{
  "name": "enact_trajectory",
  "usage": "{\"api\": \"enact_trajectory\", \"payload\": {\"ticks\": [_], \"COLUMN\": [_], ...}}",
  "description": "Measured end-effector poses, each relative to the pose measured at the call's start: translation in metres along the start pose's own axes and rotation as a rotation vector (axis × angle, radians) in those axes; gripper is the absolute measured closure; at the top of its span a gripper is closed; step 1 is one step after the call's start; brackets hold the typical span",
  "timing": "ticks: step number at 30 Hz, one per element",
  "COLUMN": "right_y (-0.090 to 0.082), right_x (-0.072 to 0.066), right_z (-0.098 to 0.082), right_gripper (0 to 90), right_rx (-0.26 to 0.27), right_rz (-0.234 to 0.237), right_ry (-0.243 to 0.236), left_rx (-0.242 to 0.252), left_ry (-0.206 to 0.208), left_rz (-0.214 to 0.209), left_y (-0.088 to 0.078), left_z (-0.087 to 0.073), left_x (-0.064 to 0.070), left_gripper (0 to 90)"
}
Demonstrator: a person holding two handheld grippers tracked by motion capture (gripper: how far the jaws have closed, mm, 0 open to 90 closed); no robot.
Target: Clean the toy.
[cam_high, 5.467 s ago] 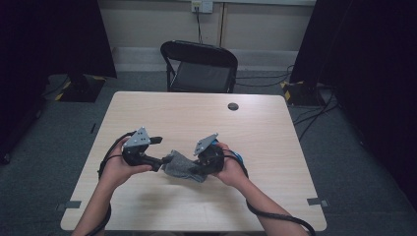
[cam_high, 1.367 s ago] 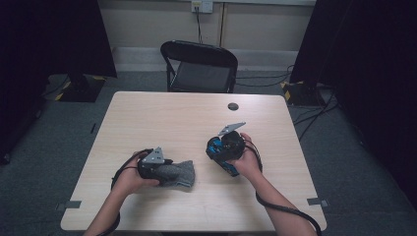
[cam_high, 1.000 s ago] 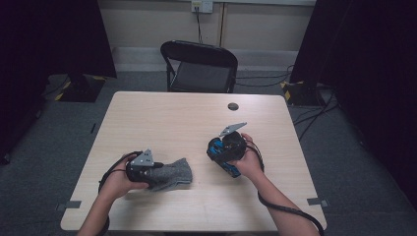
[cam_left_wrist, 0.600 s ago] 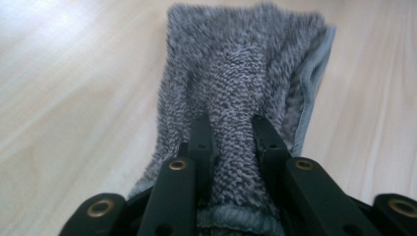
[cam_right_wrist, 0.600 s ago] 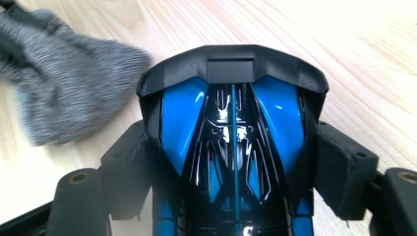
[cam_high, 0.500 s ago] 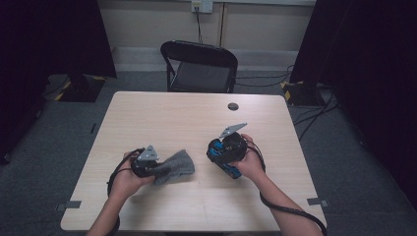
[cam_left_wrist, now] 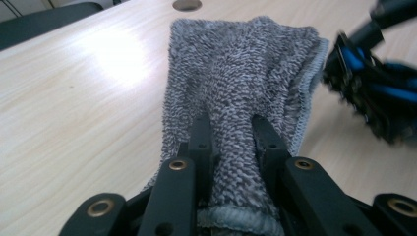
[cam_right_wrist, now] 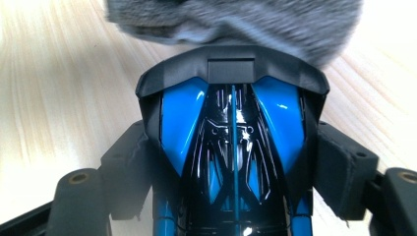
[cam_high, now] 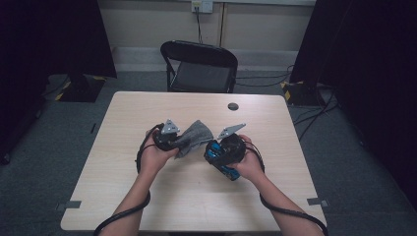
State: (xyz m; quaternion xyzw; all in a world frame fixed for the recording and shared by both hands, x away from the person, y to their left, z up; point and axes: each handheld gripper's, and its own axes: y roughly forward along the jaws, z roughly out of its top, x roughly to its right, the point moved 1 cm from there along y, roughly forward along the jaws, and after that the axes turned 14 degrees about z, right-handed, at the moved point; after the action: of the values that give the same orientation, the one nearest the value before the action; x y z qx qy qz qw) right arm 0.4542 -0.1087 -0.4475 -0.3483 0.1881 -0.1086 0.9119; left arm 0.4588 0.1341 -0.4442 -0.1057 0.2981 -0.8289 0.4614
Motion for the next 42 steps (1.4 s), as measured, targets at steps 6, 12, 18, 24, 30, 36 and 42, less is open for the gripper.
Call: {"api": "enact_trajectory", "payload": {"ticks": [6, 12, 18, 24, 30, 36, 42], "right_y": [0.002, 0.008, 0.010, 0.006, 0.001, -0.003, -0.007], "right_x": [-0.003, -0.006, -0.002, 0.005, 0.011, 0.017, 0.024], "right_z": [0.000, 0.004, 0.007, 0.005, 0.003, 0.002, 0.002], "right_gripper": [25.8, 25.7, 25.8, 25.7, 25.7, 25.8, 25.7], "right_rx": [-0.011, -0.018, -0.008, -0.009, -0.013, -0.014, -0.014], "right_rz": [0.000, -0.013, -0.038, -0.052, -0.076, -0.096, -0.109], "right_ry": [-0.003, -0.002, 0.019, 0.033, 0.040, 0.054, 0.066], "left_rx": [-0.018, -0.025, -0.026, -0.008, 0.024, 0.035, 0.046], "left_ry": [-0.020, -0.015, 0.016, 0.027, 0.025, 0.030, 0.032], "left_rz": [-0.013, -0.042, -0.091, -0.143, -0.191, -0.224, -0.250], "left_y": [0.007, 0.007, 0.005, 0.000, -0.004, -0.006, -0.010], "left_z": [0.004, 0.009, 0.009, 0.010, 0.009, 0.005, 0.001], "left_x": [0.004, 0.013, 0.023, 0.025, 0.029, 0.031, 0.031], "left_gripper": [75.8, 76.3, 77.0, 77.3, 77.4, 77.6, 77.6]}}
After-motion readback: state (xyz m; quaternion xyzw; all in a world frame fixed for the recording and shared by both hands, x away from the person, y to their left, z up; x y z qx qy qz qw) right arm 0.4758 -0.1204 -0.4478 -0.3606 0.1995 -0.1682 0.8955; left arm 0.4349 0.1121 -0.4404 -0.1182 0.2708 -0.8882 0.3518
